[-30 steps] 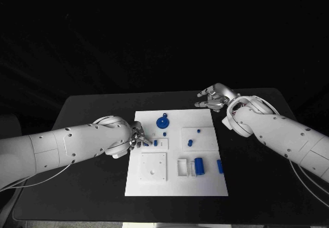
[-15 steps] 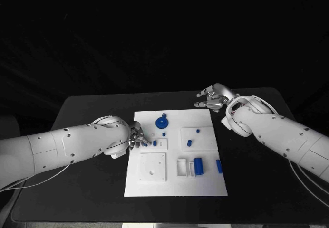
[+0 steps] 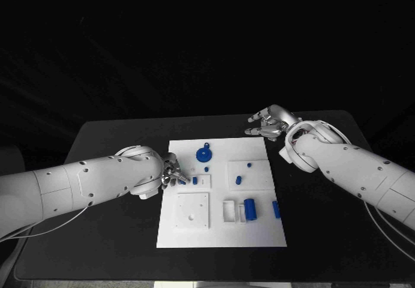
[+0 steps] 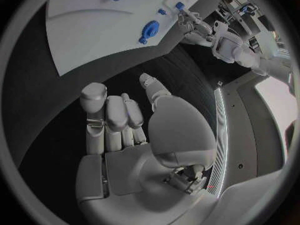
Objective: Assemble the parts on the task board
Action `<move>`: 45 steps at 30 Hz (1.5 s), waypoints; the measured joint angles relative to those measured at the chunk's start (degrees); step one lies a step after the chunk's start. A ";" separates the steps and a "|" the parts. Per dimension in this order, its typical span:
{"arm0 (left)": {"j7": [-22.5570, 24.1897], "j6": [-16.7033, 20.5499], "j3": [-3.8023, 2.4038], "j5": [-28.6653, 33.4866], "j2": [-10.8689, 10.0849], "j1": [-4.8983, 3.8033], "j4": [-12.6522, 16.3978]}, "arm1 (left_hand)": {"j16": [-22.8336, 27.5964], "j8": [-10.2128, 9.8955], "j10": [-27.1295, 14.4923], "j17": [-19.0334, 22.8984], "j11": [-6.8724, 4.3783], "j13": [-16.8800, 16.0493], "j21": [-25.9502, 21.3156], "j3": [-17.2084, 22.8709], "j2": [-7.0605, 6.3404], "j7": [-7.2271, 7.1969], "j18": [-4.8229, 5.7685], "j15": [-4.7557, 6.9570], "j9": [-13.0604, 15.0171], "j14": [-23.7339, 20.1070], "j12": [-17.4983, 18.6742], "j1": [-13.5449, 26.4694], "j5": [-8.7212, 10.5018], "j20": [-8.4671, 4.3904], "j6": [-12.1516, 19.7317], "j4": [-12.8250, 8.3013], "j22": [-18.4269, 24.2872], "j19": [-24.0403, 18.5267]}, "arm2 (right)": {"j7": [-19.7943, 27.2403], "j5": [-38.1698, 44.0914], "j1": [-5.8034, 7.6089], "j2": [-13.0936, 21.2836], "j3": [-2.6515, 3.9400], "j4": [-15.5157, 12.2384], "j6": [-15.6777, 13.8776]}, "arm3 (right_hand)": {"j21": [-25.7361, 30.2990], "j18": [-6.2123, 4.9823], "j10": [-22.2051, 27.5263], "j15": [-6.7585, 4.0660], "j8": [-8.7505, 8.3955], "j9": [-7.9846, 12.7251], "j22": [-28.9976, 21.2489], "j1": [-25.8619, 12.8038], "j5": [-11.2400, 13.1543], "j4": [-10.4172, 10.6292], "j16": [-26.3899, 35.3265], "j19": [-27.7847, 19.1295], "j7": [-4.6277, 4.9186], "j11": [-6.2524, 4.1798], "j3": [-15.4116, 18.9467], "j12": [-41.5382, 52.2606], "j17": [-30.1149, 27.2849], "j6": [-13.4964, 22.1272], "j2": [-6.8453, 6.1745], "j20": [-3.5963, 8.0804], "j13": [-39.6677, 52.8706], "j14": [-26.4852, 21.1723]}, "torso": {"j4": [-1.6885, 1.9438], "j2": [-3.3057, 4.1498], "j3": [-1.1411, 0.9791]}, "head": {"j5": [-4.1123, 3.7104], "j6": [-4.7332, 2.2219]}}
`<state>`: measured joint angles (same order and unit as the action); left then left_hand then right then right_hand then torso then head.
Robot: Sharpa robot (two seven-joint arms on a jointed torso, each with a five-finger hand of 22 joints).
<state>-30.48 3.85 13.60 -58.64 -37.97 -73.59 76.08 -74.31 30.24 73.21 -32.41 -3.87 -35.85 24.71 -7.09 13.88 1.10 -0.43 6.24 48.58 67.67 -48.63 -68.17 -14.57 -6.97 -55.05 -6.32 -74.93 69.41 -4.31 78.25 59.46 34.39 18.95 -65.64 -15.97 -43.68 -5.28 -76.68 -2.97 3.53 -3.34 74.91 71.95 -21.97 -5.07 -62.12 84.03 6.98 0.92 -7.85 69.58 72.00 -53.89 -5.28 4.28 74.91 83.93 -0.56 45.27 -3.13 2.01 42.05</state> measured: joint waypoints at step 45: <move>-0.27 -1.06 -0.09 -1.75 0.50 -0.10 -0.29 | 0.00 -0.79 0.21 0.21 0.21 0.20 0.00 1.12 -0.98 0.02 0.00 -0.21 -2.23 0.20 0.00 -1.13 0.89 0.00 -0.03 0.00 0.01 0.00 | 0.00 -0.01 -0.01 0.12 0.00 -0.03 0.03 | 0.00 0.00 0.00 0.00 0.00 0.00 -0.01 0.00 0.00 0.00 0.00 0.00 0.00 0.00 0.00 0.00 -0.03 0.00 0.00 0.00 0.00 0.00 | 0.02 0.01 0.06 | 0.09 0.26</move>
<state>-30.75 2.79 13.51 -60.39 -37.48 -73.69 75.79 -74.31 29.45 73.42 -32.19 -3.66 -35.65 24.71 -5.97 12.91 1.12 -0.43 6.03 46.35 67.87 -48.62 -69.30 -13.68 -6.97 -55.07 -6.32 -74.92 69.41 -4.31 78.24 59.46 34.51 18.95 -65.67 -15.94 -43.68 -5.28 -76.68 -2.97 3.53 -3.34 74.90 71.96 -21.97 -5.07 -62.12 84.03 6.98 0.92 -7.85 69.58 71.96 -53.89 -5.28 4.28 74.91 83.93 -0.54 45.27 -3.07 2.10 42.31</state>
